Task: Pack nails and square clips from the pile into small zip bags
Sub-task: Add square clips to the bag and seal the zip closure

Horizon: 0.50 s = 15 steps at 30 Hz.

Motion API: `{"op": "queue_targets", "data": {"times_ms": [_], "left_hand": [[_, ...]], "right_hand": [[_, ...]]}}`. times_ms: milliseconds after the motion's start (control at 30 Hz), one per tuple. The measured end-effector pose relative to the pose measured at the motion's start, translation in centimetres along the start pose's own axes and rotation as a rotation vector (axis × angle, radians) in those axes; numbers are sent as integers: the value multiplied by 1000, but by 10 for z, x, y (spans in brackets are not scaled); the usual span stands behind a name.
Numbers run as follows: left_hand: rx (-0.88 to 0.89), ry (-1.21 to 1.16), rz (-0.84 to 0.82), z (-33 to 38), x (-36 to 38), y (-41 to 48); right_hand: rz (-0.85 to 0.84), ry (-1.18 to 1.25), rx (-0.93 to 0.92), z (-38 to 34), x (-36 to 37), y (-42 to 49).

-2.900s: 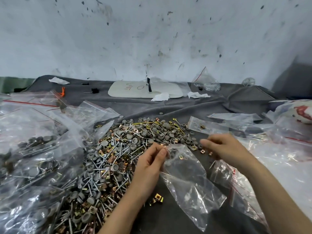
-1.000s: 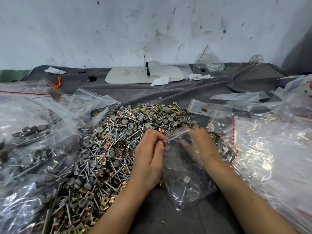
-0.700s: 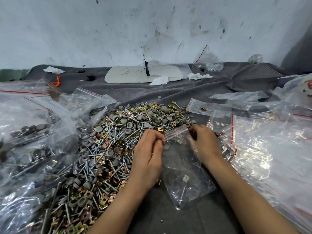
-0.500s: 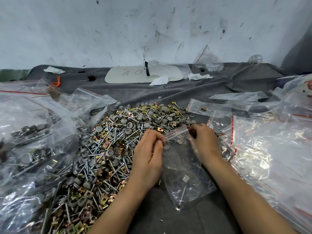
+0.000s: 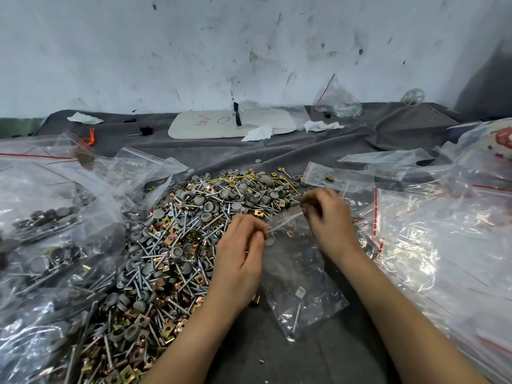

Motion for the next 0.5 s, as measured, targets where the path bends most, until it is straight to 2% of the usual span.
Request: {"op": "queue_targets", "data": {"times_ms": [100, 167, 267, 367, 500], "left_hand": [[52, 56, -110, 1, 10, 0], [79, 95, -191, 1, 18, -2], [118, 115, -237, 0, 23, -4], [127, 90, -212, 0, 21, -4], [135, 67, -169, 1, 18, -3]], "right_hand": [[-59, 445, -2, -20, -22, -5], [-109, 565, -57, -35, -30, -12], [-161, 521, -152, -51, -32, -21], [-208, 398, -214, -55, -28, -23], [-235, 390, -195, -50, -24, -22]]}}
Point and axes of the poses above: each hand's wrist, its own y-axis towards the middle knuckle, its own x-axis out of the palm, z = x × y, the point moved 8 cm from there along y, towards the middle knuckle, and after that the axes turned 5 degrees about x, right-handed, at the moved point
